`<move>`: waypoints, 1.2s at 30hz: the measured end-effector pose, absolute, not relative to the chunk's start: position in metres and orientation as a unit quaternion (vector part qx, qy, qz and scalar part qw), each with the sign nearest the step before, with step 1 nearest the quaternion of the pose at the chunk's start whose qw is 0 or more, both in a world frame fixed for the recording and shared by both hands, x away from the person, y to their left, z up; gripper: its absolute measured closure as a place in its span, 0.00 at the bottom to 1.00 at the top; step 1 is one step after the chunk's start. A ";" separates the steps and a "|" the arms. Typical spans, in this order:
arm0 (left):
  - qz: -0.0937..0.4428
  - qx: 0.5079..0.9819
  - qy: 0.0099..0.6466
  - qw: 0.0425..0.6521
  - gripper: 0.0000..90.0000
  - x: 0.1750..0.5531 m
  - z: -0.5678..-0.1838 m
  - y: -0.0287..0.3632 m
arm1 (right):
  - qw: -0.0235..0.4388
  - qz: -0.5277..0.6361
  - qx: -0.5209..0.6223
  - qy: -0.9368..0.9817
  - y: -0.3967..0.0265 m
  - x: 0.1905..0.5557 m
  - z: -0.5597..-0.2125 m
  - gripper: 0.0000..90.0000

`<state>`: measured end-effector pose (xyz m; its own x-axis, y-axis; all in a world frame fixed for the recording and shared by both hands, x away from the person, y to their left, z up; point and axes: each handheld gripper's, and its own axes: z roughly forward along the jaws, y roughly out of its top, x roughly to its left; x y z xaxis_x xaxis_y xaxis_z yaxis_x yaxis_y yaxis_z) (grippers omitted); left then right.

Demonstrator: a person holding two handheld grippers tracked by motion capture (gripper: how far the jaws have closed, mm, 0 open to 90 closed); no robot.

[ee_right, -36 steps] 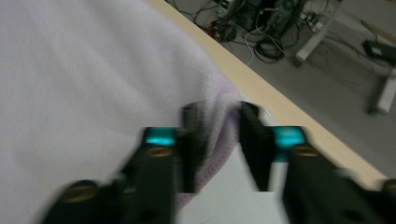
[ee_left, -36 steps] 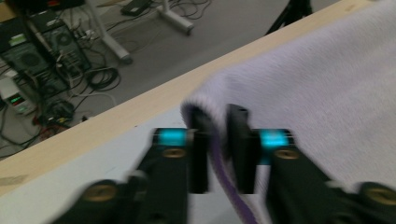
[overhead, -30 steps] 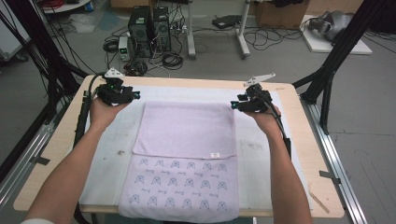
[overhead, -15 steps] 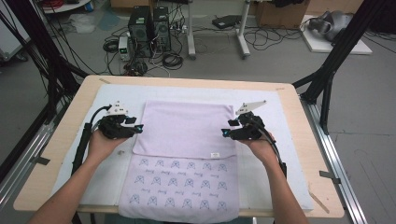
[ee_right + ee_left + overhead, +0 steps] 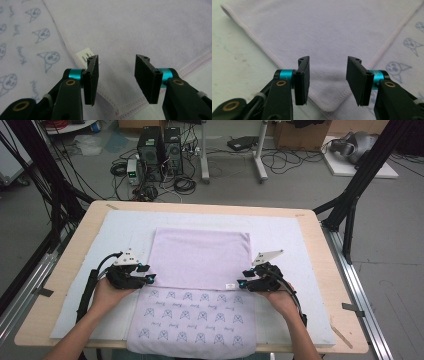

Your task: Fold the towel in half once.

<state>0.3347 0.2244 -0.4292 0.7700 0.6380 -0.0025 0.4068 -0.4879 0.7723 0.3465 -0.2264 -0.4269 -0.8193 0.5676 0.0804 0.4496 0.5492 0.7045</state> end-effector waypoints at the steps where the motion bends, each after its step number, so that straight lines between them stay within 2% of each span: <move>1: 0.140 0.851 0.307 0.402 0.61 0.334 -0.432 0.224 | 0.079 0.376 0.288 0.877 -0.226 0.346 -0.429 0.61; 3: 0.139 0.852 0.308 0.399 0.63 0.332 -0.437 0.224 | 0.077 0.373 0.288 0.878 -0.226 0.344 -0.433 0.62; 6: 0.135 0.853 0.309 0.399 0.70 0.331 -0.444 0.223 | 0.082 0.364 0.287 0.882 -0.223 0.343 -0.439 0.69; 8: 0.138 0.852 0.307 0.402 0.78 0.331 -0.445 0.223 | 0.088 0.363 0.280 0.884 -0.221 0.342 -0.439 0.79; 12: 0.136 0.852 0.308 0.402 0.95 0.331 -0.443 0.223 | 0.085 0.364 0.272 0.887 -0.219 0.342 -0.438 0.94; 13: 0.136 0.852 0.308 0.401 0.96 0.332 -0.443 0.223 | 0.080 0.366 0.271 0.887 -0.220 0.342 -0.438 0.96; 25: 0.150 0.843 0.306 0.416 0.97 0.319 -0.419 0.229 | 0.083 0.408 0.267 0.869 -0.232 0.333 -0.416 0.97; 31: 0.158 0.843 0.290 0.424 0.97 0.290 -0.405 0.232 | 0.086 0.425 0.252 0.865 -0.233 0.306 -0.404 0.97; 36: 0.144 0.848 0.284 0.424 0.97 0.254 -0.403 0.239 | 0.057 0.433 0.237 0.868 -0.236 0.278 -0.402 0.97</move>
